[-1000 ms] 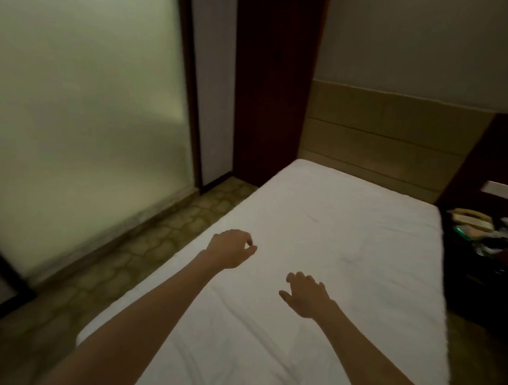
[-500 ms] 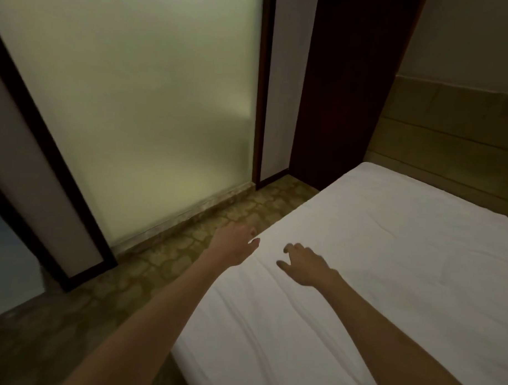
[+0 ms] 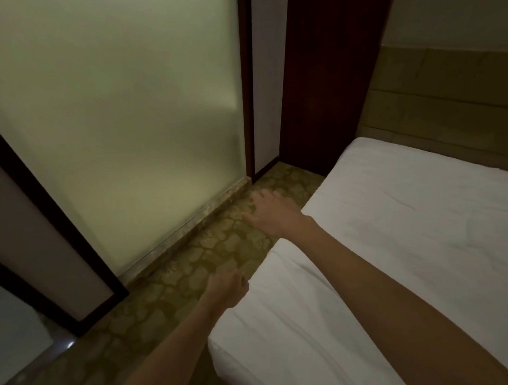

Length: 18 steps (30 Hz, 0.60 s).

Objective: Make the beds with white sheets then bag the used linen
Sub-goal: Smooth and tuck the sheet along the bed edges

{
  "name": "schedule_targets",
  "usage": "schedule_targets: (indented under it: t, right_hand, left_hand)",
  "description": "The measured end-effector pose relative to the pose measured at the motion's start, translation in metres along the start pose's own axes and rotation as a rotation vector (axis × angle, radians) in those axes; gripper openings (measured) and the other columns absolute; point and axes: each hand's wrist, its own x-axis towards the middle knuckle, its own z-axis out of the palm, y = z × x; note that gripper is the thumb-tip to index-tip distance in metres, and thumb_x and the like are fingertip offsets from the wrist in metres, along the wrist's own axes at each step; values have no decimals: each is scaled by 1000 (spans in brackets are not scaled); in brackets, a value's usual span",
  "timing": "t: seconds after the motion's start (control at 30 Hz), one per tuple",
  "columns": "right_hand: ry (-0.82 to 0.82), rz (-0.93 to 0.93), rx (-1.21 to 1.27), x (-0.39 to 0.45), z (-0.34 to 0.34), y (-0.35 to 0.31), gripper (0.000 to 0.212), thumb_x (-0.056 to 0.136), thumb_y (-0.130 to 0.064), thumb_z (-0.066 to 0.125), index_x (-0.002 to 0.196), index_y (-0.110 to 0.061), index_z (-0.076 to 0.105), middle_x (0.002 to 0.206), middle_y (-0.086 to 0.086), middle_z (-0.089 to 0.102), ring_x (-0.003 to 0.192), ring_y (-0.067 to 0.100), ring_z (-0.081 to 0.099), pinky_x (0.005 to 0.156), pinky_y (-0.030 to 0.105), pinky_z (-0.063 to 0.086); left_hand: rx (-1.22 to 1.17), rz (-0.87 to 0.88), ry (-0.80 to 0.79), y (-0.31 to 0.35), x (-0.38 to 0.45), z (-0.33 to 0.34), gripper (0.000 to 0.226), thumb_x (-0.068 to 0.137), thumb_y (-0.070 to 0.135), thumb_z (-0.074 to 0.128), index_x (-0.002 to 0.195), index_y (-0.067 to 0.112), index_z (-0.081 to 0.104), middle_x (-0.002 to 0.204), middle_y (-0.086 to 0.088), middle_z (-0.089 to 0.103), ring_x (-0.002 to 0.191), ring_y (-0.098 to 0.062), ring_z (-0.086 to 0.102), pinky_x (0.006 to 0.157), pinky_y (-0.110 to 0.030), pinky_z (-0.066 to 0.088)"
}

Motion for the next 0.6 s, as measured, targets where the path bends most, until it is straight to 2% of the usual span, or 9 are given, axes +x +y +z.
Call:
schedule_targets:
  t: [0.03, 0.13, 0.23, 0.33, 0.43, 0.53, 0.6]
  right_hand:
    - [-20, 10, 3, 11, 10, -1, 58, 98, -53, 33, 143, -17, 35, 144, 6, 40, 128, 26, 40, 100, 41, 36]
    - [-63, 29, 33, 43, 46, 0, 53, 98, -52, 36, 135, -15, 43, 134, 5, 48, 120, 25, 47, 97, 38, 40]
    - [-153, 104, 100, 69, 80, 6, 48, 96, -52, 39, 126, -16, 48, 125, 2, 52, 116, 24, 50, 98, 39, 42]
    - [-252, 177, 60, 92, 108, 14, 43, 97, -46, 40, 119, -11, 52, 122, 7, 54, 113, 26, 52, 95, 39, 44]
    - [-328, 206, 39, 110, 114, 21, 47, 99, -46, 37, 127, -9, 49, 130, 7, 50, 120, 27, 50, 99, 40, 42]
    - [-282, 249, 69, 136, 95, 24, 54, 98, -51, 37, 134, -12, 45, 135, 9, 48, 121, 27, 47, 100, 39, 40]
    - [-221, 267, 84, 155, 76, 23, 56, 98, -52, 37, 136, -12, 43, 136, 9, 47, 122, 27, 47, 98, 37, 39]
  left_hand:
    - [3, -2, 1, -7, 9, -8, 28, 98, 21, 41, 80, 6, 58, 82, -7, 59, 101, -28, 65, 79, -32, 50]
    - [-60, -33, 65, -27, 40, -46, 29, 99, 26, 44, 112, 9, 63, 109, -8, 64, 108, -27, 61, 81, -30, 44]
    - [-22, 16, 147, -48, 68, -95, 26, 99, 31, 40, 109, 18, 61, 105, -2, 62, 103, -21, 62, 78, -27, 43]
    - [11, 66, 279, -68, 94, -143, 32, 100, 36, 40, 121, 21, 59, 117, 1, 63, 106, -21, 60, 92, -33, 47]
    - [-72, 138, 369, -84, 121, -177, 33, 99, 39, 44, 122, 20, 59, 117, 0, 65, 103, -20, 61, 92, -39, 49]
    - [-111, 191, 398, -101, 154, -194, 35, 98, 42, 46, 120, 20, 60, 116, 0, 67, 104, -21, 62, 92, -41, 50]
    - [-103, 222, 358, -109, 176, -195, 34, 97, 41, 45, 118, 20, 61, 115, -1, 67, 104, -22, 61, 92, -40, 50]
